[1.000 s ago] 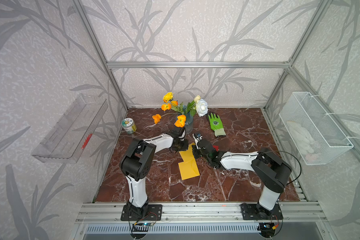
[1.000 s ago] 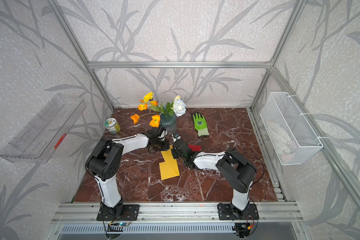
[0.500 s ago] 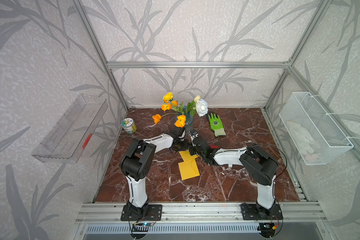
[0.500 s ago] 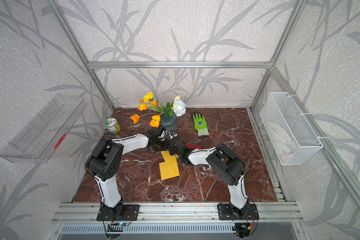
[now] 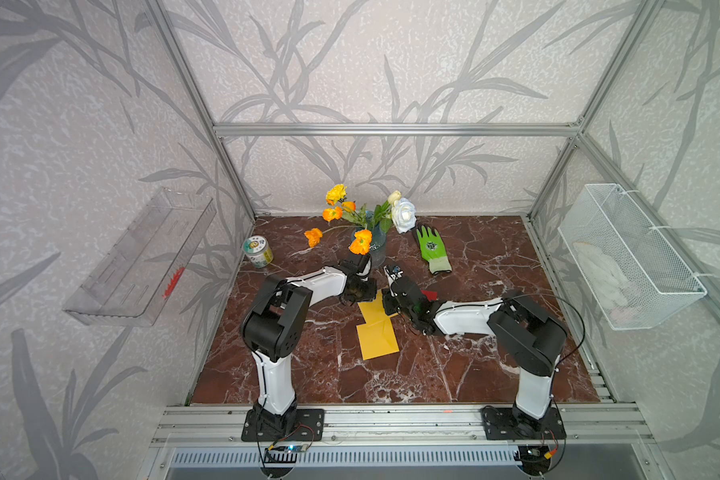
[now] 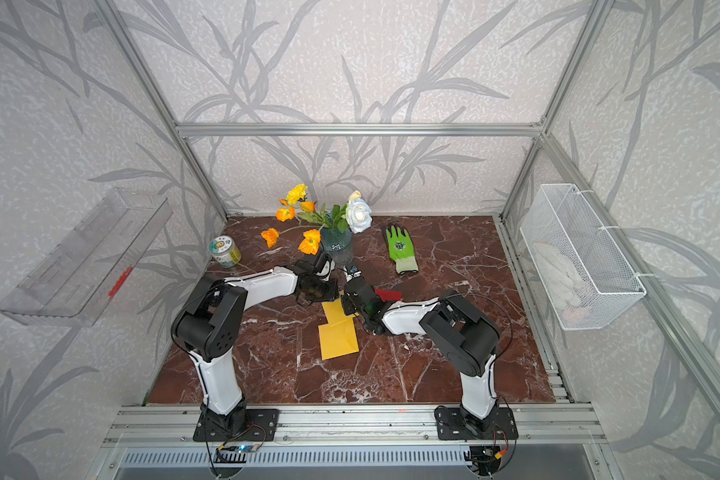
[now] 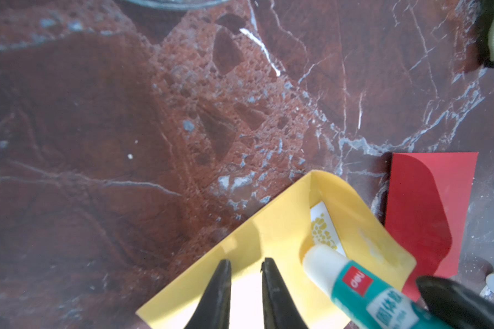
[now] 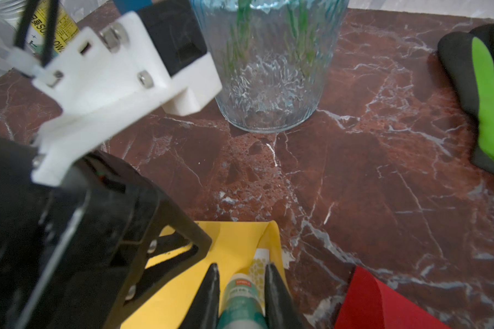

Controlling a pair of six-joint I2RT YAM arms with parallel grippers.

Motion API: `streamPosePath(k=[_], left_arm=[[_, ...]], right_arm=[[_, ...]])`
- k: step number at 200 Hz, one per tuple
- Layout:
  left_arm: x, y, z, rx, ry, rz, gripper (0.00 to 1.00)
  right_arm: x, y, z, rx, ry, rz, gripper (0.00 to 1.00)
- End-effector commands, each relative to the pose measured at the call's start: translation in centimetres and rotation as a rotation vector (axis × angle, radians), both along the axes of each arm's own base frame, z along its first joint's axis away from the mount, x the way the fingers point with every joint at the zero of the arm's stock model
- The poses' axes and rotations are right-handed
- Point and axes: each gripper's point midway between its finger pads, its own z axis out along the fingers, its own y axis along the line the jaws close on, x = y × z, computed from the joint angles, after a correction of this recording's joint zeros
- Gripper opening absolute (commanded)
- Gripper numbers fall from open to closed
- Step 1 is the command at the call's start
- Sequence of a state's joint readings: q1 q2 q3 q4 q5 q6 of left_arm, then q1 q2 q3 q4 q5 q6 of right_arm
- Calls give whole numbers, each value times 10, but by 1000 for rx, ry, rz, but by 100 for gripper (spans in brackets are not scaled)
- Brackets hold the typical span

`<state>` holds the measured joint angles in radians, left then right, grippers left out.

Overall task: Seal the envelope with a glue stick
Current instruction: Apply the envelope at the center of the board.

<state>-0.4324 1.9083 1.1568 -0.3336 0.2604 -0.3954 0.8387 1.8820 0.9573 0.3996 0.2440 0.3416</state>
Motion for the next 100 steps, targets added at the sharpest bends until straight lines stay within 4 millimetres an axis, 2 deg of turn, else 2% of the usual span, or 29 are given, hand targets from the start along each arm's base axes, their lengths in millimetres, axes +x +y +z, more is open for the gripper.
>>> streamPosePath(k=[1, 41, 100], left_arm=[[-69, 54, -73, 240, 298, 34, 23], [-70, 54, -75, 239, 303, 33, 23], [-69, 52, -73, 236, 297, 30, 23]], right_arm=[[-14, -11, -8, -29, 56, -1, 0], [-21, -16, -8, -27, 63, -10, 0], [-14, -6, 36, 35, 5, 4, 0]])
